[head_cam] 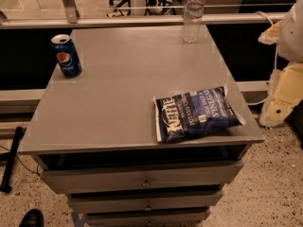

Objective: Move water bottle near blue chip bag

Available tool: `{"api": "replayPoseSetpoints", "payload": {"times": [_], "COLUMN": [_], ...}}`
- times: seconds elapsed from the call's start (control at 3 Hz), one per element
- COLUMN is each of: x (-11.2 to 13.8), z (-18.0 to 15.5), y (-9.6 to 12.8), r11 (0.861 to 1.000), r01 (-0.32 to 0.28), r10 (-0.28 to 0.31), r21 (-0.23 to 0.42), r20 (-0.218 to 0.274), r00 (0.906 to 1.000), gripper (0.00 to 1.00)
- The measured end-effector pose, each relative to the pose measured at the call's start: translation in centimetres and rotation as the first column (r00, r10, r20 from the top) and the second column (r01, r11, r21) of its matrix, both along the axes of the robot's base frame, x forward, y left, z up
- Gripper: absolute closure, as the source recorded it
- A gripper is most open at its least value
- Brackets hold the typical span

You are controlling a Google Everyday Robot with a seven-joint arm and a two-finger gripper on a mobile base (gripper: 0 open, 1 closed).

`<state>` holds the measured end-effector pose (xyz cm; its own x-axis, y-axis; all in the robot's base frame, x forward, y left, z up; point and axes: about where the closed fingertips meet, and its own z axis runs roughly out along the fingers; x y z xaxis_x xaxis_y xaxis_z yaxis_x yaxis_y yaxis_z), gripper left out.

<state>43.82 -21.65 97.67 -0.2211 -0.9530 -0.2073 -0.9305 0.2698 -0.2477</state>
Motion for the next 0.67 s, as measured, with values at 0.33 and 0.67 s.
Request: {"api": "replayPoseSetpoints", "payload": {"times": [0.33,0.67], "x": [0.0,1.6], "z": [0.0,-0.1], "y": [0.0,0.1], "r11": [1.000,1.000], "r01": [0.000,-0.014], "r10": [0.000,0.013], "r21": [0.000,0.016], "r20": [0.000,0.047], "r00": [1.0000,0.9988], "gripper": [0.00,0.00]}}
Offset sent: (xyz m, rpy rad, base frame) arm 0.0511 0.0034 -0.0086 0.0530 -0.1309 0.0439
